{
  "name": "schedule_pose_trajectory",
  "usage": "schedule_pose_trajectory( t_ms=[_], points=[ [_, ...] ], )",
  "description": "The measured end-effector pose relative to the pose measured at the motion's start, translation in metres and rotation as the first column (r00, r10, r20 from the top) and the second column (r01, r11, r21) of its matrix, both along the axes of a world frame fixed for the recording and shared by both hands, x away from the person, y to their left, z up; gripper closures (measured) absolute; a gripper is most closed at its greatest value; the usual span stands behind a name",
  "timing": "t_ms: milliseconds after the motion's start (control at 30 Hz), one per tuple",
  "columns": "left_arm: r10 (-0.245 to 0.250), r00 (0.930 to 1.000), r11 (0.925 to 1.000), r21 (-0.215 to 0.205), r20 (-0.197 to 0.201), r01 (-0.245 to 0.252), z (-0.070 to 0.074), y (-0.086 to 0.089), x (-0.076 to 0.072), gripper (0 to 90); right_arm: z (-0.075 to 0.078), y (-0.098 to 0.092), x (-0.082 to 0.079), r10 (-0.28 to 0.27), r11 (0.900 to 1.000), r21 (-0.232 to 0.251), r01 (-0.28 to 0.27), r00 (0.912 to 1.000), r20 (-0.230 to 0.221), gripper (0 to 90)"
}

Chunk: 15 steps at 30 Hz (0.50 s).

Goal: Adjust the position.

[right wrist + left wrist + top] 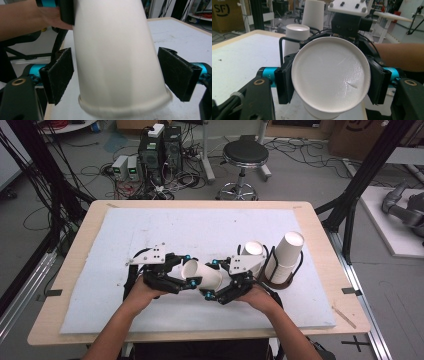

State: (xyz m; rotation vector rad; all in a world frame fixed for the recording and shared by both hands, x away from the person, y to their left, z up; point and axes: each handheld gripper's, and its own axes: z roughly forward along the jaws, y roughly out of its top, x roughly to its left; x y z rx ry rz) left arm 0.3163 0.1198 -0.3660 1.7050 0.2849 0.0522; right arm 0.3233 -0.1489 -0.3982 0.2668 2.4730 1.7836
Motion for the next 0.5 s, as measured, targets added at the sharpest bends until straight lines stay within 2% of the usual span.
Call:
schedule_pose_trajectory(
  t_ms=[233, 267, 333, 400, 433, 500],
  points=[
    [-0.001, 1.0000, 0.9989, -0.047, 0.005, 0.001, 0.0022, 0.0027, -0.0009, 35.6, -0.0011, -0.0003, 0.0012, -0.009, 1.000, 0.015, 0.009, 0.9997, -0.024, 15.8],
    [-0.019, 0.9997, 0.9977, -0.065, 0.015, 0.020, 0.0030, 0.0014, -0.0020, 35.7, -0.0022, 0.0012, 0.0010, 0.004, 1.000, 0.012, -0.004, 0.9998, -0.022, 15.9],
    [-0.032, 0.9993, 0.9970, -0.070, 0.018, 0.033, 0.0034, 0.0003, -0.0027, 35.7, -0.0032, 0.0023, 0.0003, 0.018, 1.000, 0.011, -0.018, 0.9996, -0.021, 15.9],
    [-0.040, 0.9989, 0.9966, -0.071, 0.025, 0.042, 0.0037, -0.0013, -0.0032, 35.7, -0.0039, 0.0042, -0.0004, 0.029, 1.000, 0.012, -0.029, 0.9995, -0.015, 19.1],
    [-0.047, 0.9987, 0.9956, -0.080, 0.017, 0.048, 0.0029, -0.0010, -0.0031, 35.9, -0.0027, 0.0033, -0.0016, 0.047, 0.999, 0.004, -0.047, 0.9989, 0.003, 27.2],
    [-0.049, 0.9987, 0.9955, -0.081, 0.010, 0.050, 0.0021, -0.0007, -0.0027, 35.9, -0.0020, 0.0021, -0.0012, 0.049, 0.999, 0.002, -0.049, 0.9988, 0.008, 28.6]
  ],
)
